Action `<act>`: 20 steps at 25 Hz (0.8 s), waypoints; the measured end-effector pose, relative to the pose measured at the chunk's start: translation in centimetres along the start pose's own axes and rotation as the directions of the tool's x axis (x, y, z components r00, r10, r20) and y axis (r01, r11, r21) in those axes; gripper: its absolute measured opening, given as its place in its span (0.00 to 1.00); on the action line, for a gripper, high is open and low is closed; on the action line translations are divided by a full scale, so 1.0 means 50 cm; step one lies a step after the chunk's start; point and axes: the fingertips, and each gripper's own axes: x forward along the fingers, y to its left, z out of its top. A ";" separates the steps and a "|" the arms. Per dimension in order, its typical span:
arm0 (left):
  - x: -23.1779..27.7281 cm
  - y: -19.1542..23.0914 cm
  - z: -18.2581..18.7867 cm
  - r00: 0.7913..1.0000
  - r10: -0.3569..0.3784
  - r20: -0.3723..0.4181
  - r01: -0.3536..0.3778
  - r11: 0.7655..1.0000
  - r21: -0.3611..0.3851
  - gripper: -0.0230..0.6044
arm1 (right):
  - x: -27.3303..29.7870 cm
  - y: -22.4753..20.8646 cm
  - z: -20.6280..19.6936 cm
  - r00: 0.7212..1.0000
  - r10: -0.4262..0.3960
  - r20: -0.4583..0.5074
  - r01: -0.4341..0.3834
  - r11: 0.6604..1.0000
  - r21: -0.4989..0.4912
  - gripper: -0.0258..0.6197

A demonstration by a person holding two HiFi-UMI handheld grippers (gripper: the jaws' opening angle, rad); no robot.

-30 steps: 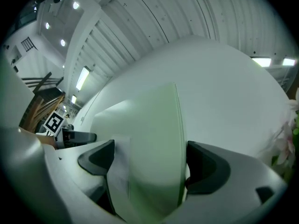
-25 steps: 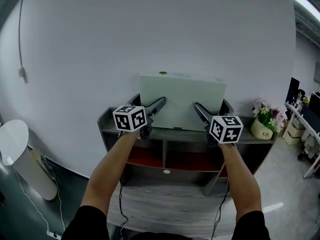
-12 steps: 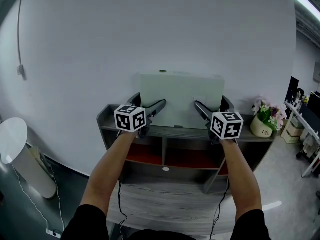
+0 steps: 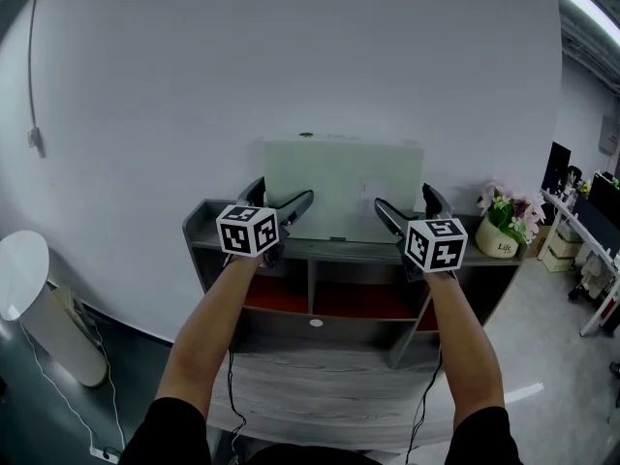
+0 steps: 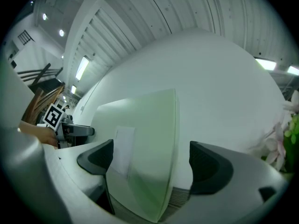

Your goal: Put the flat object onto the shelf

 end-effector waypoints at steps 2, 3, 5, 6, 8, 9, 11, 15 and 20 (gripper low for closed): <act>-0.008 -0.002 0.005 1.000 0.016 0.014 -0.016 1.000 0.007 0.83 | -0.009 0.006 -0.004 1.000 0.000 -0.003 0.000 1.000 -0.011 0.80; -0.014 -0.001 0.009 0.999 0.026 0.024 -0.026 1.000 0.006 0.83 | -0.015 0.009 -0.005 1.000 -0.002 -0.002 0.002 1.000 -0.015 0.80; -0.035 -0.002 0.019 0.997 0.052 0.055 -0.053 0.999 0.003 0.83 | -0.027 0.015 -0.003 1.000 -0.007 0.008 0.007 1.000 -0.025 0.80; -0.051 -0.004 0.026 0.995 0.071 0.077 -0.071 0.997 0.005 0.83 | -0.034 0.019 -0.001 1.000 -0.012 0.016 0.013 0.999 -0.030 0.80; -0.086 -0.013 0.038 0.986 0.113 0.125 -0.117 0.993 0.029 0.83 | -0.050 0.027 0.003 0.999 -0.027 0.037 0.029 0.999 -0.043 0.80; -0.102 -0.020 0.043 0.981 0.130 0.147 -0.138 0.989 0.047 0.83 | -0.059 0.032 0.004 0.998 -0.032 0.045 0.034 0.998 -0.048 0.80; -0.132 -0.039 0.049 0.973 0.146 0.179 -0.164 0.982 0.090 0.83 | -0.077 0.047 0.003 0.998 -0.031 0.057 0.034 0.998 -0.051 0.80; -0.183 -0.102 0.061 0.972 0.104 0.211 -0.136 0.980 0.143 0.83 | -0.132 0.079 0.015 0.990 -0.058 0.128 0.064 0.997 -0.048 0.80; -0.248 -0.149 0.039 0.957 0.094 0.273 -0.114 0.992 0.055 0.44 | -0.212 0.126 0.017 0.974 -0.087 0.208 0.104 0.992 -0.068 0.78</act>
